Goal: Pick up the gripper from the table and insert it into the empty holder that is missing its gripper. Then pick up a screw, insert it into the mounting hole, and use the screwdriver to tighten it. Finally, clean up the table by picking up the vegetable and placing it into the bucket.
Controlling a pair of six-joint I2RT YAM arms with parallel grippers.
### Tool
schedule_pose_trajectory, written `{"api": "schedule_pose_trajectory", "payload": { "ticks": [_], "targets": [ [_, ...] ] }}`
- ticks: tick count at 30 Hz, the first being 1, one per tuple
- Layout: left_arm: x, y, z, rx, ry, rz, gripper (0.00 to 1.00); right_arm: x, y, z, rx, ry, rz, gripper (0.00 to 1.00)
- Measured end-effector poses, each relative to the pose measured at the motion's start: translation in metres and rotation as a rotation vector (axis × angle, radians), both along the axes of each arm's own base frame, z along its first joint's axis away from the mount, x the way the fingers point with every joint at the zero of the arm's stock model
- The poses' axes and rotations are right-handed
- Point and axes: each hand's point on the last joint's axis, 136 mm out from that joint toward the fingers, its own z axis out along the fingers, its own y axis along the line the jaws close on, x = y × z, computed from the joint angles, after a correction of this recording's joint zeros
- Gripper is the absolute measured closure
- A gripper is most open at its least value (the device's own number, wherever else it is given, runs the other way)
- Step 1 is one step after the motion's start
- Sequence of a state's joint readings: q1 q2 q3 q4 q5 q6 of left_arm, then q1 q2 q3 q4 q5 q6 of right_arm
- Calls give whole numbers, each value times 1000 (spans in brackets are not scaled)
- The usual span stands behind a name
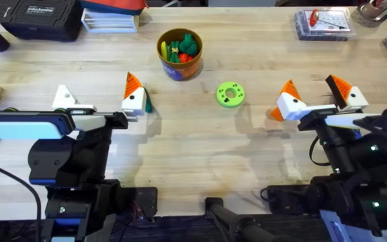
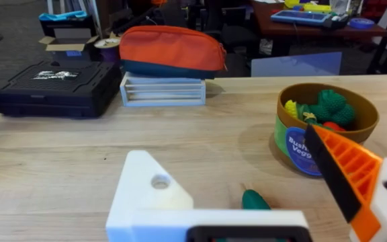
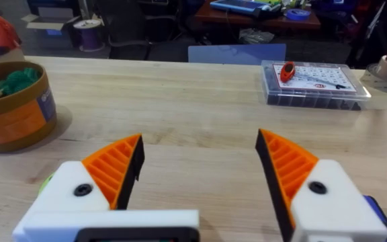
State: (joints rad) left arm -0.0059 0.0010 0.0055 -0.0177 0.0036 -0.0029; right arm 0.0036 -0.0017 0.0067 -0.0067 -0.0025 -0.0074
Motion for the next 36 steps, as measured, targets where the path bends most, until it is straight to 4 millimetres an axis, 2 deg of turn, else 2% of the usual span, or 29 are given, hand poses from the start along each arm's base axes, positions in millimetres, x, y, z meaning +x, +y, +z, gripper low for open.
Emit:
{"api": "schedule_pose_trajectory", "payload": {
  "ticks": [14,17,20,24,26,28,32,36],
  "targets": [
    [0,0,2,2,-6,0,11,-1,0,-2,0,12,-2,8],
    [-3,0,-1,2,42,0,11,-6,0,-2,0,74,2,7],
    [-10,0,13,-3,93,0,11,-13,1,8,0,147,5,7],
    [-21,0,37,-12,226,2,10,-19,2,36,1,251,11,8],
    [-22,0,39,-11,334,3,10,-19,2,49,2,304,14,8],
    [-21,0,31,-11,459,3,9,-16,2,59,2,366,15,7],
    [-1,-2,-3,-13,685,-7,9,-3,3,73,4,455,17,7],
    [21,-14,-38,-41,815,-67,8,11,3,74,4,504,18,7]
  ]
}}
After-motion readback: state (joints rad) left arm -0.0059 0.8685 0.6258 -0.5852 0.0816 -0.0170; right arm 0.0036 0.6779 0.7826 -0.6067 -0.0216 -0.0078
